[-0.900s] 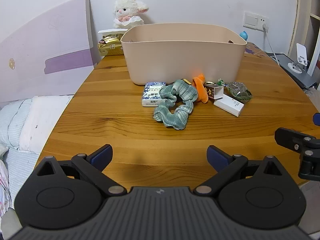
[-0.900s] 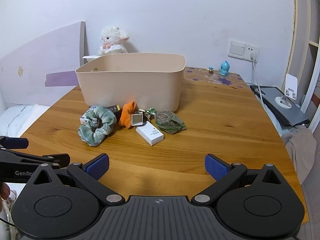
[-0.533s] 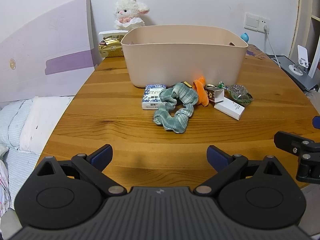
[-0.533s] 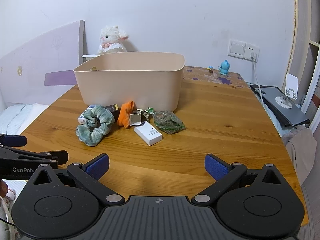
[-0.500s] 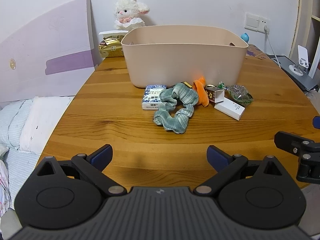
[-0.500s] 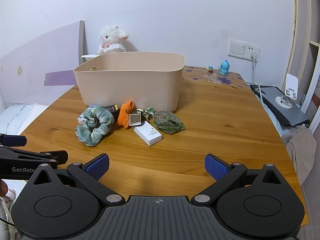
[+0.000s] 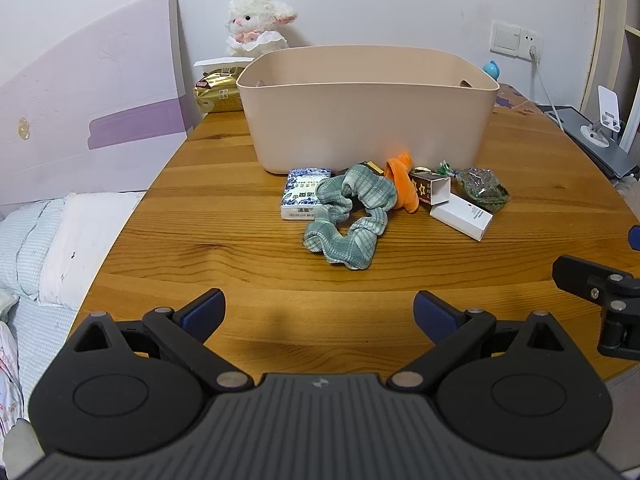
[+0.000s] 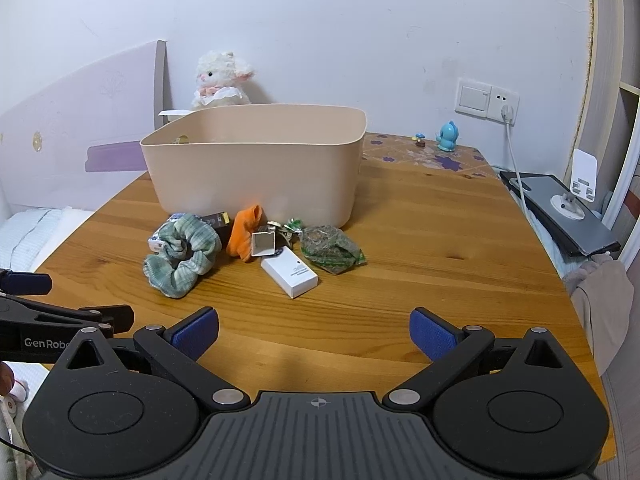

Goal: Organize objects
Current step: 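Move both tools toward the scattered items in front of the beige bin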

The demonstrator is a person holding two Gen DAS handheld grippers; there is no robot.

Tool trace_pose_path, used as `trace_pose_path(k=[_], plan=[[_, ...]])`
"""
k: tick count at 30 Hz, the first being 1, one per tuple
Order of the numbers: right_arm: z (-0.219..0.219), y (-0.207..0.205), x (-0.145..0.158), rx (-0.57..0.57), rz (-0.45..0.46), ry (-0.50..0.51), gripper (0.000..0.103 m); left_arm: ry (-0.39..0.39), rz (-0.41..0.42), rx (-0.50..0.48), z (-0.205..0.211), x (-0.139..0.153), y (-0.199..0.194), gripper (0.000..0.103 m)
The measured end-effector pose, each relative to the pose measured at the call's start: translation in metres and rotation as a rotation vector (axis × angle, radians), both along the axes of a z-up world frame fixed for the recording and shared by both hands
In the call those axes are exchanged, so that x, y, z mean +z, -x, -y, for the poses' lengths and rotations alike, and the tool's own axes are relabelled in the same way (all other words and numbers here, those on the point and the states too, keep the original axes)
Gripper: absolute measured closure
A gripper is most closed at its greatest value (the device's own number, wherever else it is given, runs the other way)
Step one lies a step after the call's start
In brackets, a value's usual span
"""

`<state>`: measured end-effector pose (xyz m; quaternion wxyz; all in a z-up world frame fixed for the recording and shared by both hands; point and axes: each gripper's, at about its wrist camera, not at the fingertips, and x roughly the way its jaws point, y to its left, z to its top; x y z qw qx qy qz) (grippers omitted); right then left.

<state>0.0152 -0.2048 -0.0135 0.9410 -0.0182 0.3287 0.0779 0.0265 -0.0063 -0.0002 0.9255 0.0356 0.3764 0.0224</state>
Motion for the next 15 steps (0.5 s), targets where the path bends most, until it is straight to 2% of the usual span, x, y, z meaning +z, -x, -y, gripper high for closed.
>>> trace_pose_path(k=[15], plan=[[0.005, -0.014, -0.001, 0.009, 0.006, -0.007, 0.0, -0.005, -0.013, 0.0, 0.0, -0.003, -0.012, 0.002]])
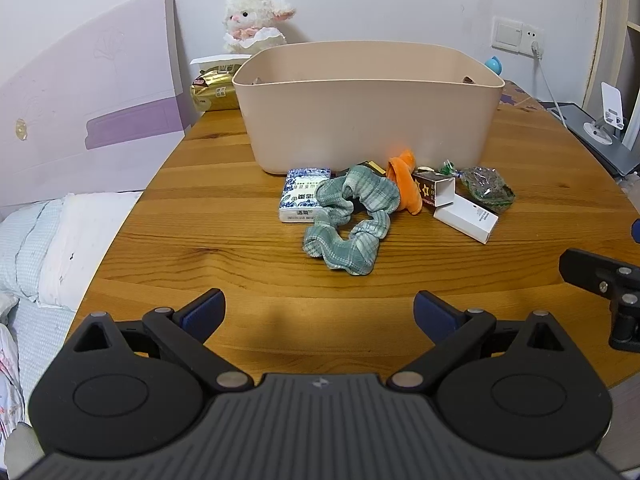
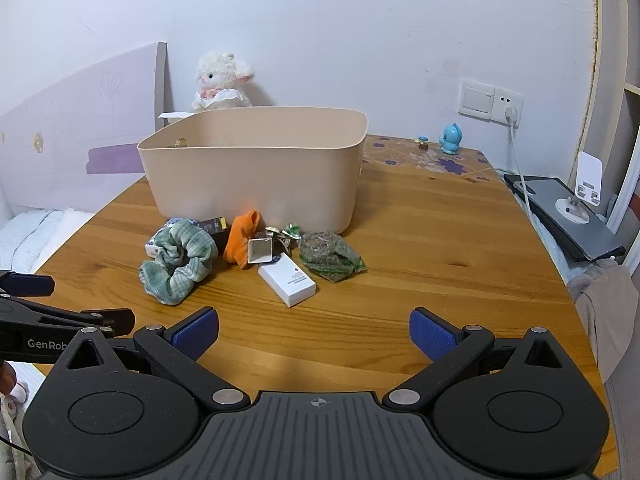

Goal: Organize objects
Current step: 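Move both tools toward the scattered items in front of the beige bin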

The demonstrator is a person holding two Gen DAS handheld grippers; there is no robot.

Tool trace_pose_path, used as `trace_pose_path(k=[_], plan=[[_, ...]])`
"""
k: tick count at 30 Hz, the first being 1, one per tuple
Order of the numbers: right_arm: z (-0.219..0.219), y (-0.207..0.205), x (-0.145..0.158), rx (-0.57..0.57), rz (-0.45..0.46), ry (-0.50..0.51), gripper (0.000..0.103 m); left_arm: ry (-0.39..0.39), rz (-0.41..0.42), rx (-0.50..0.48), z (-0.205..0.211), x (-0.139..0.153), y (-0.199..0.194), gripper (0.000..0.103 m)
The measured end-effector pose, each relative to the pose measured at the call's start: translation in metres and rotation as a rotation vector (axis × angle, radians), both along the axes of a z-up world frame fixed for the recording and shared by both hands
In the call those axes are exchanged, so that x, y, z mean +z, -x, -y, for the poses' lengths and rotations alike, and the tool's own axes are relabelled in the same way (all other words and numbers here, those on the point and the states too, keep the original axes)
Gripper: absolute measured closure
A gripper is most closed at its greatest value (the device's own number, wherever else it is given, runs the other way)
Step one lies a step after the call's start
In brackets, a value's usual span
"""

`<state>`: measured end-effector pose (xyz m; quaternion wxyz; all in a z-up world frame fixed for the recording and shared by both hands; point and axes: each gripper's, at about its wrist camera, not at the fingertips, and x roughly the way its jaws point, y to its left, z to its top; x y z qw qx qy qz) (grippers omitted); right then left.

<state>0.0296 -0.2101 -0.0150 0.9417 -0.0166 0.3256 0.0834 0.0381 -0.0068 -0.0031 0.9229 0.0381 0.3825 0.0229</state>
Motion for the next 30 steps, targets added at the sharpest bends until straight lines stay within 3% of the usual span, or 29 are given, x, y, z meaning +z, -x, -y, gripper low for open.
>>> trace_pose_path(k=[17, 30], plan=[[0.015, -0.046, -0.013, -0.024, -0.007, 0.012, 0.0, 0.006, -0.05, 0.016, -0.003, -0.016, -0.049, 0.002], [0.019, -0.098, -0.035, -0.022, -0.052, 0.122, 0.003, 0.022, -0.128, 0.01, -0.002, -0.041, -0.091, 0.003]])
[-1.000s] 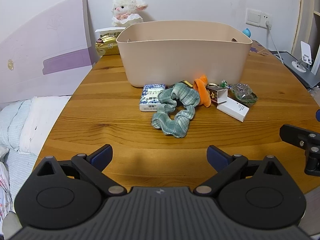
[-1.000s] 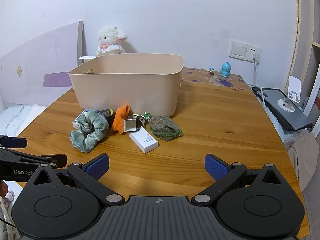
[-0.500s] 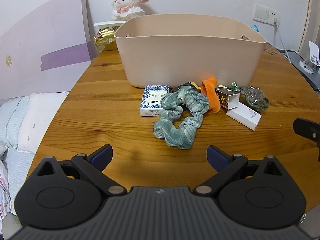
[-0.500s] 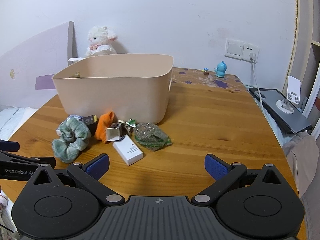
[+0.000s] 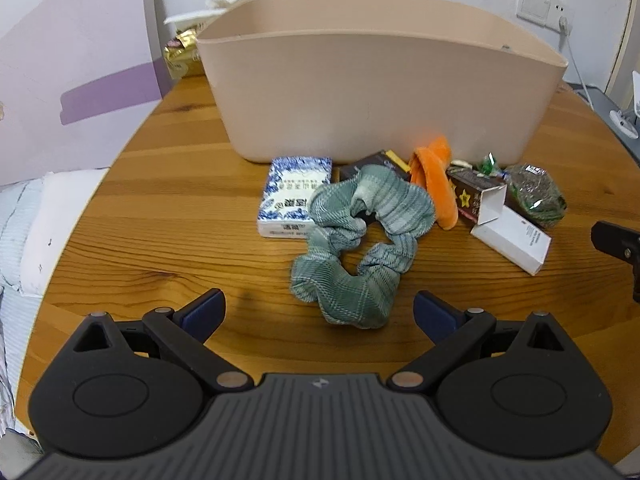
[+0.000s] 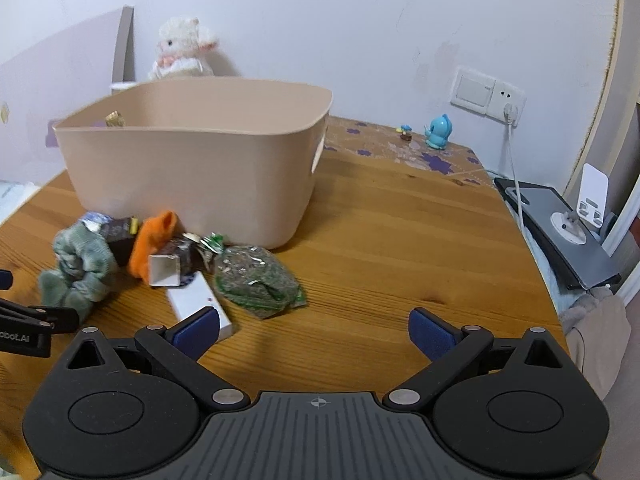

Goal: Organize objects
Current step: 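Move both tools toward the scattered items in front of the beige bin, then grasp the green plaid scrunchie with the left tool while the right tool grasps the green snack bag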

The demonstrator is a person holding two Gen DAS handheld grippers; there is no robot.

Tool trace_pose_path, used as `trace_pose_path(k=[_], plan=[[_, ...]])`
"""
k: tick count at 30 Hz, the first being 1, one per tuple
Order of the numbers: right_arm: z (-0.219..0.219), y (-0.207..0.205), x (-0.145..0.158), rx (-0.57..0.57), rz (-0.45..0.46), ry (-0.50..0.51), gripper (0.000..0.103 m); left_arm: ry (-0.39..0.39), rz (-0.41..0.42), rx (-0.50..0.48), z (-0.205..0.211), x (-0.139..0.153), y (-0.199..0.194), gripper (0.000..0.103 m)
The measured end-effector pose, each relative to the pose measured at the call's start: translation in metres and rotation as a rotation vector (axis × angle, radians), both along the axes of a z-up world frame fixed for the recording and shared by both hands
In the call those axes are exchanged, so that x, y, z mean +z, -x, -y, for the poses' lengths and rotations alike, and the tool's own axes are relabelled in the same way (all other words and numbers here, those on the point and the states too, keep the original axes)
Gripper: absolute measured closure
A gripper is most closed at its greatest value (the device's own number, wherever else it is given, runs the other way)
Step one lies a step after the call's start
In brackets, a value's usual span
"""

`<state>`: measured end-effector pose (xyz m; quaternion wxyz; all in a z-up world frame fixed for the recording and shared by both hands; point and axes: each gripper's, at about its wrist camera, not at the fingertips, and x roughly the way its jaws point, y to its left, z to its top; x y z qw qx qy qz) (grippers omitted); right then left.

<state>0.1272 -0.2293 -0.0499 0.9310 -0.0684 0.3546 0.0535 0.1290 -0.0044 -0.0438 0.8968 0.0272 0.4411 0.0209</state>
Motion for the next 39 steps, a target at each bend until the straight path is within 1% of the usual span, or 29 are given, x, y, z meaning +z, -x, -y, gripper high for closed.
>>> trace_pose_path(k=[4, 9, 12, 17, 18, 21, 23, 24, 25, 26, 27, 28, 29, 31, 32, 33, 36, 39], plan=[[0.0, -0.017, -0.012, 0.007, -0.035, 0.024, 0.006, 0.004, -0.01, 0.0, 0.0, -0.006, -0.01, 0.003], [-0.005, -0.035, -0.022, 0.038, -0.058, 0.041, 0.007, 0.037, -0.019, -0.028, -0.001, -0.013, -0.02, 0.003], [-0.01, -0.044, -0.027, 0.067, -0.068, 0.051, 0.007, 0.063, -0.008, -0.025, -0.004, -0.014, -0.023, 0.003], [-0.022, -0.059, -0.039, 0.12, -0.1, 0.063, 0.007, 0.061, 0.006, -0.032, -0.004, -0.013, -0.027, 0.006], [-0.023, -0.061, -0.039, 0.132, -0.1, 0.049, 0.009, 0.058, 0.006, -0.039, -0.003, -0.013, -0.027, 0.007], [-0.026, -0.064, -0.039, 0.161, -0.105, 0.029, 0.016, 0.058, 0.017, -0.061, -0.002, -0.013, -0.028, 0.015], [-0.028, -0.064, -0.039, 0.176, -0.095, 0.021, 0.021, 0.06, 0.03, -0.077, 0.002, -0.01, -0.026, 0.031], [-0.028, -0.064, -0.039, 0.185, -0.095, 0.007, 0.033, 0.061, 0.033, -0.084, 0.002, -0.009, -0.025, 0.035], [-0.028, -0.063, -0.038, 0.197, -0.096, -0.01, 0.046, 0.062, 0.035, -0.09, 0.003, -0.008, -0.024, 0.043], [-0.028, -0.062, -0.037, 0.206, -0.099, -0.024, 0.046, 0.065, 0.037, -0.093, 0.004, -0.007, -0.023, 0.05], [-0.03, -0.062, -0.037, 0.203, -0.096, -0.018, 0.048, 0.065, 0.038, -0.094, 0.004, -0.006, -0.022, 0.053], [-0.032, -0.06, -0.037, 0.202, -0.092, -0.011, 0.052, 0.069, 0.038, -0.095, 0.003, -0.006, -0.022, 0.062], [-0.032, -0.058, -0.037, 0.2, -0.088, -0.009, 0.053, 0.073, 0.035, -0.094, 0.003, -0.005, -0.021, 0.068], [-0.032, -0.052, -0.037, 0.194, -0.09, -0.012, 0.056, 0.083, 0.029, -0.092, 0.002, -0.003, -0.018, 0.075], [-0.031, -0.05, -0.036, 0.191, -0.09, -0.014, 0.056, 0.09, 0.027, -0.089, -0.003, -0.003, -0.018, 0.079], [-0.03, -0.046, -0.035, 0.185, -0.09, -0.017, 0.058, 0.097, 0.027, -0.086, -0.004, -0.003, -0.015, 0.079], [-0.026, -0.031, -0.03, 0.161, -0.072, -0.017, 0.074, 0.108, 0.045, -0.079, -0.008, 0.004, -0.007, 0.081], [-0.016, -0.022, -0.022, 0.143, -0.067, -0.046, 0.074, 0.113, 0.08, -0.074, -0.012, 0.015, 0.005, 0.081]])
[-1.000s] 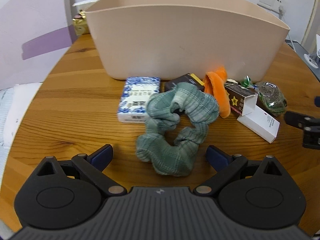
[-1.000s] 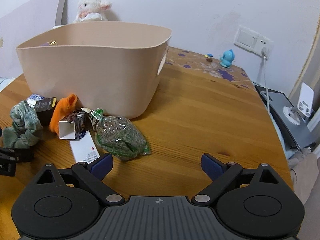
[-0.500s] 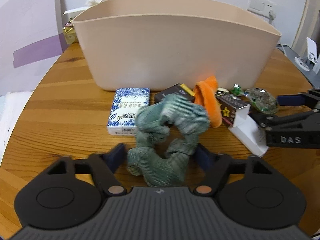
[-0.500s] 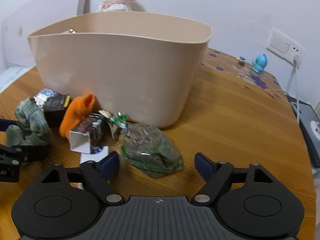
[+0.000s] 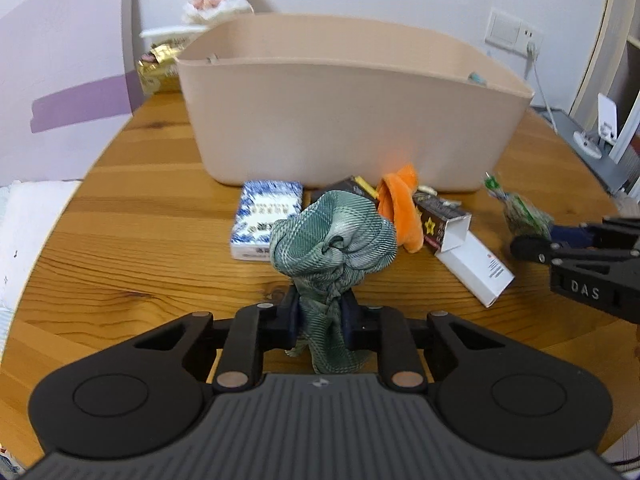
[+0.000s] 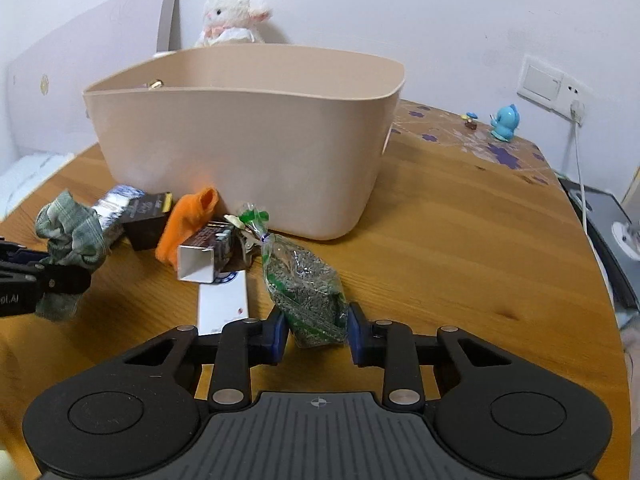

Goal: Organize objects
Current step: 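Grasp the green plaid scrunchie with the left tool while the right tool grasps the green snack bag, then drop the scrunchie into the bin with the left tool while the right tool drops the snack bag in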

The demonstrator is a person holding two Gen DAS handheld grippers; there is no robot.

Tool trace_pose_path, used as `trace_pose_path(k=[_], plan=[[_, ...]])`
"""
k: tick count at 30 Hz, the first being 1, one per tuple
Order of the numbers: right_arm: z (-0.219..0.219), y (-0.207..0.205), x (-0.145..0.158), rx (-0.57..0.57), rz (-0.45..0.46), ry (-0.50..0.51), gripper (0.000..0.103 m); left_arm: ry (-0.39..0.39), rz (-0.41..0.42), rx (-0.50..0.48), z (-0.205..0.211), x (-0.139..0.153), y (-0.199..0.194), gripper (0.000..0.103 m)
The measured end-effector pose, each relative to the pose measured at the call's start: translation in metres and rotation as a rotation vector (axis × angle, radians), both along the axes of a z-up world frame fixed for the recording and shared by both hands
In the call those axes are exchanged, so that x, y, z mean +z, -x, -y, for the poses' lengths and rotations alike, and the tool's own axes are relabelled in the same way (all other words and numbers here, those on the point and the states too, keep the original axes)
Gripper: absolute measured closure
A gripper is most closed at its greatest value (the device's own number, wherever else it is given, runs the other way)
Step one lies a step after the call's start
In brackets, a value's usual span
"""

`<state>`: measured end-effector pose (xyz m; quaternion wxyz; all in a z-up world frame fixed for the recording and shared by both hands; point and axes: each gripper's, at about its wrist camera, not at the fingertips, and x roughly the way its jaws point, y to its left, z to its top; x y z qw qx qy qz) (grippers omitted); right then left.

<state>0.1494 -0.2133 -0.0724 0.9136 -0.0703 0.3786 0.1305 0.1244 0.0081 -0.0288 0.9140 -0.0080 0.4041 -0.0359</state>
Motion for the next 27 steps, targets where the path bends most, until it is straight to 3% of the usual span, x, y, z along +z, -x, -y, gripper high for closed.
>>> trace_pose_path(k=[6, 15, 20, 27], plan=[[0.003, 0.021, 0.017, -0.033, 0.051, -0.022, 0.075, -0.003, 0.069, 0.02, -0.008, 0.021, 0.021, 0.081], [-0.001, 0.035, 0.07, -0.054, 0.21, -0.065, 0.075, -0.024, 0.206, 0.039, -0.025, 0.071, 0.022, 0.081], [-0.004, 0.023, 0.094, -0.066, 0.275, -0.093, 0.075, -0.038, 0.259, 0.037, -0.027, 0.093, 0.0, 0.081], [-0.01, -0.019, 0.115, -0.075, 0.313, -0.115, 0.075, -0.051, 0.263, 0.027, -0.023, 0.099, -0.053, 0.081]])
